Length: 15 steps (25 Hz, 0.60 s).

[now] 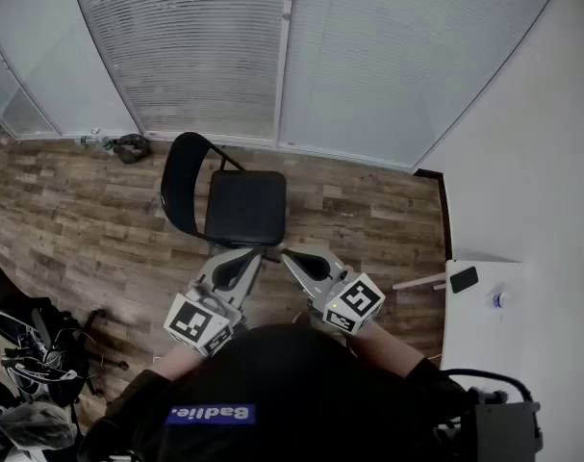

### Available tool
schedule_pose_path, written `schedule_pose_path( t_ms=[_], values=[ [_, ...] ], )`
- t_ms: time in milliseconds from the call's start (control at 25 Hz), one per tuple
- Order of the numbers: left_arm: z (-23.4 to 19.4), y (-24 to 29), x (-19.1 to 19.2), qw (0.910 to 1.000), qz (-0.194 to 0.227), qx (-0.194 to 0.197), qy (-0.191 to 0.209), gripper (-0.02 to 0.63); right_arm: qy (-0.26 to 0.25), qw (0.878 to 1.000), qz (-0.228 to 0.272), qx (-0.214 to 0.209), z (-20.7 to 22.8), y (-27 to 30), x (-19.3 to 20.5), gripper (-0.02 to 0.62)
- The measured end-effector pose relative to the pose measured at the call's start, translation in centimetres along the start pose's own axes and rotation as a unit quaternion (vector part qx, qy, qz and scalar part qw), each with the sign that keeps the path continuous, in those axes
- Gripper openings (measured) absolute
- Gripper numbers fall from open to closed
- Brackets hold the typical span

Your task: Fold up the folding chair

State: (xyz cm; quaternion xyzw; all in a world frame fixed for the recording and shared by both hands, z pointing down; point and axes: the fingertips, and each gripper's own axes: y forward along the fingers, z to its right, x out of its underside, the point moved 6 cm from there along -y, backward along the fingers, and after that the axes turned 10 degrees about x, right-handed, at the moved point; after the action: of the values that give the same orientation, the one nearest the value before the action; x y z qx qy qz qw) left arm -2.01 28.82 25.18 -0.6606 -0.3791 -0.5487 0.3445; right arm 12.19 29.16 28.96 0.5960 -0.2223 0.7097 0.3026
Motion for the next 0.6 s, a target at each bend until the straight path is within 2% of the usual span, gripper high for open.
schedule_pose_path(
  t_ms=[600],
  values=[
    [0.27,-0.43,0.40,0.9999,-0.009,-0.008,-0.003,0.005,0.015,1.000,0.002,-0.001,-0.22,-0.02,0.50,0.002]
  ],
)
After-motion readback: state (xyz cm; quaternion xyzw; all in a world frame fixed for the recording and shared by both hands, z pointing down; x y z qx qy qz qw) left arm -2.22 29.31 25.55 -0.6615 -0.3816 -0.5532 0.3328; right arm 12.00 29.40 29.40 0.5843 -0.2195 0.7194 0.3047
